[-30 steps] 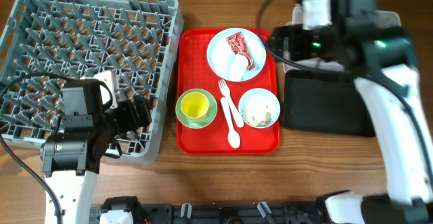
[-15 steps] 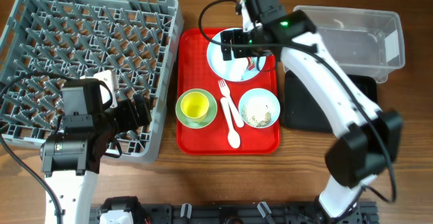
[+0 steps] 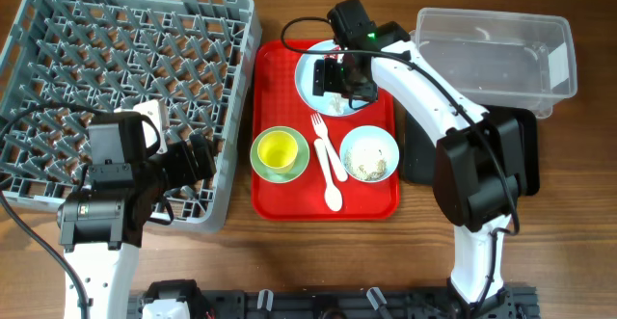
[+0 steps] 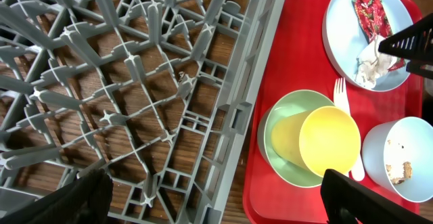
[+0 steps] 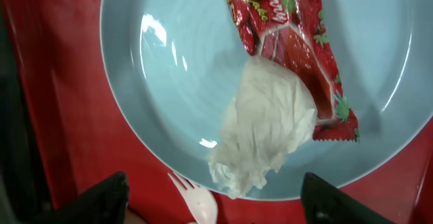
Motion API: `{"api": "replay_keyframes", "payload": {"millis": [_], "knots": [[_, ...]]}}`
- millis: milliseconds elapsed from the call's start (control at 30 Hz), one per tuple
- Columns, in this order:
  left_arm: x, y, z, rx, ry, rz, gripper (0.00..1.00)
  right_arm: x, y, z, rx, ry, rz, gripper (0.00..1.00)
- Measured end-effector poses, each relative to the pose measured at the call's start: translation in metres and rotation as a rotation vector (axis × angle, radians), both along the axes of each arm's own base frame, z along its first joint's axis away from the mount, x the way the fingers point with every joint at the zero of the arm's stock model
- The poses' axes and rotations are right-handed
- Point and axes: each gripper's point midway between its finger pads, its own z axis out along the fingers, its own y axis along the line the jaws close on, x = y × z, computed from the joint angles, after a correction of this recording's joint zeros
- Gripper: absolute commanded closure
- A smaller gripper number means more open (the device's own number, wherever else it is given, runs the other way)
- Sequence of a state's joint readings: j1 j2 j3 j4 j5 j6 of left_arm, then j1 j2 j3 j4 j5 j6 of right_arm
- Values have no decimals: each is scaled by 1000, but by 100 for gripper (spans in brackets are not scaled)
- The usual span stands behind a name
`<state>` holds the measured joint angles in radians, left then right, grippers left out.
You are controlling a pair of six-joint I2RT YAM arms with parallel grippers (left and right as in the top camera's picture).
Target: Sort waste into correct bins and load items into the dishwasher rack
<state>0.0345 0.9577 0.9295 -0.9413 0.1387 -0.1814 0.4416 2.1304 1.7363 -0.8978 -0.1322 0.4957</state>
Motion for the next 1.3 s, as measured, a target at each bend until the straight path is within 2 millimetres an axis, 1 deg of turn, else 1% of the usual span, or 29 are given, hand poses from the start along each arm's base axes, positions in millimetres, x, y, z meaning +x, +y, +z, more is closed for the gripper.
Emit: {"api": "replay_keyframes", "payload": {"millis": [67, 167, 233, 433, 600, 667, 733, 800, 933, 1067, 1200, 1300], "knots": [[0, 0, 0, -1, 0, 0, 0, 3, 0, -1, 3, -10, -20, 25], [0, 0, 0, 0, 0, 0, 0, 5, 0, -7, 8, -18, -48, 25], [0, 0, 0, -1, 0, 0, 0, 5, -2, -11, 4, -17, -61, 25], [0, 0, 0, 0, 0, 0, 0, 5, -3, -14, -2, -22, -69, 24], [0, 0, 0, -1, 0, 0, 0, 1, -6, -28, -8, -16, -83, 24], [0, 0, 0, -1, 0, 0, 0, -2, -8, -35, -13, -7, -91, 26], [0, 0, 0, -1, 0, 0, 0, -4, -10, -41, -14, -2, -96, 30], [0, 0, 0, -1, 0, 0, 0, -6, -10, -43, -14, 1, -100, 46], [0, 0, 0, 0, 0, 0, 0, -5, -10, -43, -10, 1, -112, 66], [0, 0, 0, -1, 1, 0, 0, -6, -10, -44, -11, 5, -115, 83], [0, 0, 0, 0, 1, 0, 0, -14, -14, -46, -29, 37, -114, 94], [0, 0, 0, -1, 1, 0, 0, -19, -17, -47, -42, 57, -103, 95]]}}
